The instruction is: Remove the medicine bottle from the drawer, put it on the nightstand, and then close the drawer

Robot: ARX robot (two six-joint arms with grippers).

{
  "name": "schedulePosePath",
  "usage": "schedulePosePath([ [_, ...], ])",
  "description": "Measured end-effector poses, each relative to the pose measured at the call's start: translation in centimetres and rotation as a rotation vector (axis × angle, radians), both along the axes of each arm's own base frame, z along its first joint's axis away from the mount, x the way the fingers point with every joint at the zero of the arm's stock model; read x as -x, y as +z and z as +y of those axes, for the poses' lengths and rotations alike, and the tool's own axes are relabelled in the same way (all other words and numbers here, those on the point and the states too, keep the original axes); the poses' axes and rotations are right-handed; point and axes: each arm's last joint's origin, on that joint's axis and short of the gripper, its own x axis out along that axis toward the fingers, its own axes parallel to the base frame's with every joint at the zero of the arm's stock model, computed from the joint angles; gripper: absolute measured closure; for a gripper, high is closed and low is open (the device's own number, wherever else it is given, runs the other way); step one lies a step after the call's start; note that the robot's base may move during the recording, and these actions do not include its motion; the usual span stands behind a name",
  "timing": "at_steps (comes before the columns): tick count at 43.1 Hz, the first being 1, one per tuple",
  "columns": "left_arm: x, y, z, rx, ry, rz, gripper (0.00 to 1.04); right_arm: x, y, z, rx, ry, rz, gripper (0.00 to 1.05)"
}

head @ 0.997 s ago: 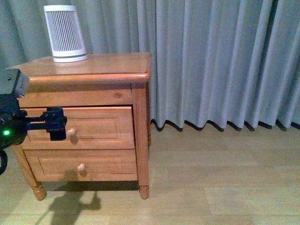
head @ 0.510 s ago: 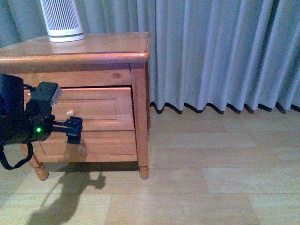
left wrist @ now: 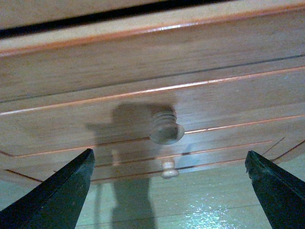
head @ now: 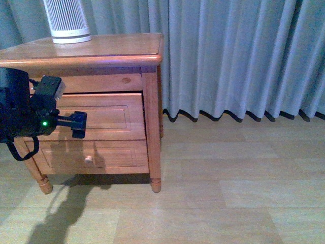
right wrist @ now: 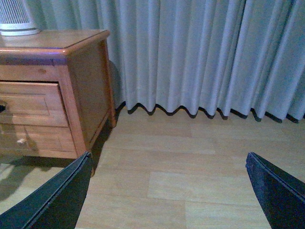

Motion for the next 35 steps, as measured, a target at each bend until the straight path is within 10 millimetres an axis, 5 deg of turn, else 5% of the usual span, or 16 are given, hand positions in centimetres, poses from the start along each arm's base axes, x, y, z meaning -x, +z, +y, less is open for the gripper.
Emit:
schedulePosePath([
  [35,-2.9,-1.5,0.4,0.185,0.059,0.023,0.07,0.0,0.0,0.0,0.000,0.000,0.000,0.07],
])
